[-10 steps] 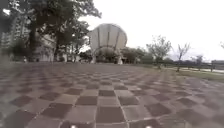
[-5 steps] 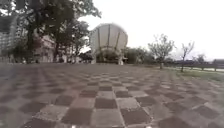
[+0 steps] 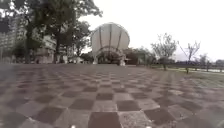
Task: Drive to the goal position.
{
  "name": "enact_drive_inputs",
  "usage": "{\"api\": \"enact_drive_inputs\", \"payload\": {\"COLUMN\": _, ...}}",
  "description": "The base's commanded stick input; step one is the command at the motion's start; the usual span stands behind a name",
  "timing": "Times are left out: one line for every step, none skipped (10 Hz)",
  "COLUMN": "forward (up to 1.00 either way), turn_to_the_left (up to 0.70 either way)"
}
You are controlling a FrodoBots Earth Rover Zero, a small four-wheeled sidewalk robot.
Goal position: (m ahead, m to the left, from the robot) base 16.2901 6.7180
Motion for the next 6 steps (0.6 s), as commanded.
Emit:
{"api": "enact_drive_inputs", "payload": {"forward": 0.85, "turn_to_the_left": 0.0}}
{"api": "enact_drive_inputs", "payload": {"forward": 0.85, "turn_to_the_left": 0.0}}
{"api": "enact_drive_inputs", "payload": {"forward": 0.85, "turn_to_the_left": 0.0}}
{"api": "enact_drive_inputs", "payload": {"forward": 0.85, "turn_to_the_left": 0.0}}
{"api": "enact_drive_inputs", "payload": {"forward": 0.85, "turn_to_the_left": 0.0}}
{"api": "enact_drive_inputs", "payload": {"forward": 0.85, "turn_to_the_left": 0.0}}
